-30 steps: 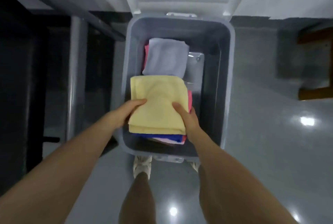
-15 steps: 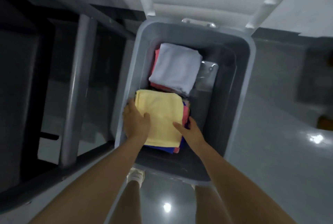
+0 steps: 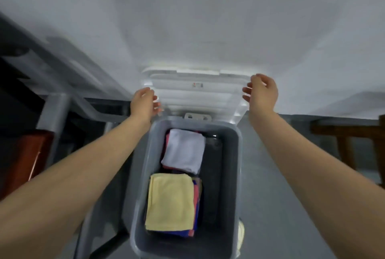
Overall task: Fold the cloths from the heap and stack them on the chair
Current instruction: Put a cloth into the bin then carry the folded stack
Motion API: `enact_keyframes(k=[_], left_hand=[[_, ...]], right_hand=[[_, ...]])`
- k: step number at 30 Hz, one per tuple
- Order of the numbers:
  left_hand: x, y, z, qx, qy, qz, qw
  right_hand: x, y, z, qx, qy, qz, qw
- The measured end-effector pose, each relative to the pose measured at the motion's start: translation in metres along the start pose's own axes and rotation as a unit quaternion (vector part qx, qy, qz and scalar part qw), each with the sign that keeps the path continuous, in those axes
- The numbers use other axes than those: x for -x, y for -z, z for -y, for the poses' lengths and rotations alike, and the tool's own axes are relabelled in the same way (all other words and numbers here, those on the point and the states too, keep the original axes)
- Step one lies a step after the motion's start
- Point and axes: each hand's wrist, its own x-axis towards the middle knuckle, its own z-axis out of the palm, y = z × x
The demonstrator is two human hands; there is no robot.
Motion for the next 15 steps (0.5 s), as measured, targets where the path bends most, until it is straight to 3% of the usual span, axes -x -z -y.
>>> enact_keyframes(k=[2,4,6,10,13,15], left_hand=[[-0.015,-0.006,-0.021,-0.035,-0.005,0.011,0.999],[-0.028,-0.011,-0.031,-0.07,0.013,0.037,0.997],[-0.038,-0.017,-0.033,-0.106,0.035,0.072,0.991],[-0.045,-0.025,-0.028,-0.133,0.05,0.083,0.986],[-0.049,-0.023,-0.026,-0.058,0.082,0.058,0.993],[-0.049,-0.017,-0.027,0.009,0.124,0.048,0.991]], right_hand=[[-0.013,-0.011,0.016,0.114,0.038,0.025,0.992],[-0.025,-0.017,0.014,0.26,0.066,0.06,0.962],[-0.033,-0.018,0.007,0.33,0.097,0.061,0.937],[-0.034,-0.018,-0.008,0.345,0.12,0.035,0.93],[-0.016,-0.01,-0.023,0.284,0.0,0.069,0.956],[-0.003,-0.006,-0.032,0.231,-0.062,0.051,0.97]])
